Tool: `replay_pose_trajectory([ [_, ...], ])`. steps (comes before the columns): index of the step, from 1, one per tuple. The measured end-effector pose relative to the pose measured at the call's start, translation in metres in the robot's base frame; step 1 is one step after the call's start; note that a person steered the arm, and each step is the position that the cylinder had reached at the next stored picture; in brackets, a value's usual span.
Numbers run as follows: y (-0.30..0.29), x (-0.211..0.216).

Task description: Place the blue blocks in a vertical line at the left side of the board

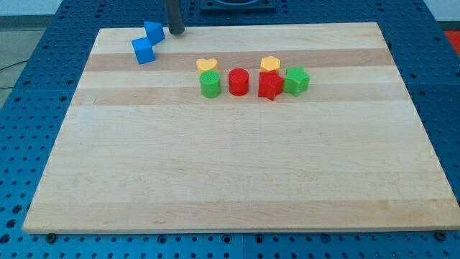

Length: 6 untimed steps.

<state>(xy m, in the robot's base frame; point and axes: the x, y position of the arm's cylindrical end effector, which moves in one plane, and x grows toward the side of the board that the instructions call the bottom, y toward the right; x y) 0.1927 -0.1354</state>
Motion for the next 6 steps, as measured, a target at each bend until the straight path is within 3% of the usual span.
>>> replay_pose_trajectory([
  [1,-0.007,-0.002],
  [3,-0.083,-0.001],
  [6,-0.04,0.034],
])
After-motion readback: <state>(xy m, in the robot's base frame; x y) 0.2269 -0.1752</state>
